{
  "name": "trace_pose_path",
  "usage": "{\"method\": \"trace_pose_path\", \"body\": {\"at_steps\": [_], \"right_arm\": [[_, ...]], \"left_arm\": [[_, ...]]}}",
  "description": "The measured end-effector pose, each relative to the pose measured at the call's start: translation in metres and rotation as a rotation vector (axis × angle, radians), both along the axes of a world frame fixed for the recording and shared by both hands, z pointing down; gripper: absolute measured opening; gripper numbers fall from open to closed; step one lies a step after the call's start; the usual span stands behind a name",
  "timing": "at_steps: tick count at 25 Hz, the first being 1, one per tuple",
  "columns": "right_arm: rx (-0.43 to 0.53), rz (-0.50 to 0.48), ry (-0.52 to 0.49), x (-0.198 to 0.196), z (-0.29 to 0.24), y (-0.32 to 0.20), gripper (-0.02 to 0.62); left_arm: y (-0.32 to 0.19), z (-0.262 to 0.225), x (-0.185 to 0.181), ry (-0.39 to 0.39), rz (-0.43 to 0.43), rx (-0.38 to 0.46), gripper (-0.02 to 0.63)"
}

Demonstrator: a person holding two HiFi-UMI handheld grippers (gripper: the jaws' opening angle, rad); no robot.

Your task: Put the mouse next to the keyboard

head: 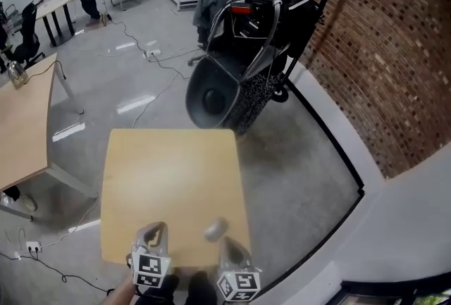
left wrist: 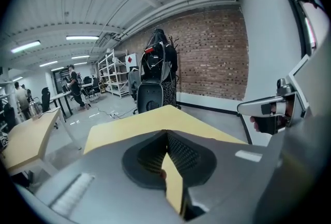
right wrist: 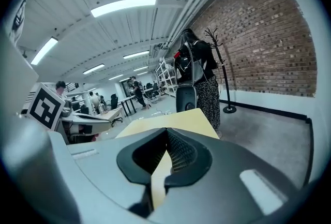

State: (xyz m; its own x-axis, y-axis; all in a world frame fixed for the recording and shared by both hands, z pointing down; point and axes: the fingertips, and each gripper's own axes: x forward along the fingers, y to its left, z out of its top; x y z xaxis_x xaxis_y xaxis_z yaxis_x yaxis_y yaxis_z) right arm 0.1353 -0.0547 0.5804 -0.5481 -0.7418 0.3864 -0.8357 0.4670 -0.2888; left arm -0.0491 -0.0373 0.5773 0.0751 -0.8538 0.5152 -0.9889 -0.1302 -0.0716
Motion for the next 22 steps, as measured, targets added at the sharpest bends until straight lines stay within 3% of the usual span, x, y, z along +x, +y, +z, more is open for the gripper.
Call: {"method": "trace_pose_path", "body": {"at_steps": [22], "right_arm": [[0.096,-0.242,-0.035,-0.125,-0.082,0.018,0.014]], "left_arm": [[0.064,-0.070,-0.103,-0.002,-0.207,0.082,0.000]]}}
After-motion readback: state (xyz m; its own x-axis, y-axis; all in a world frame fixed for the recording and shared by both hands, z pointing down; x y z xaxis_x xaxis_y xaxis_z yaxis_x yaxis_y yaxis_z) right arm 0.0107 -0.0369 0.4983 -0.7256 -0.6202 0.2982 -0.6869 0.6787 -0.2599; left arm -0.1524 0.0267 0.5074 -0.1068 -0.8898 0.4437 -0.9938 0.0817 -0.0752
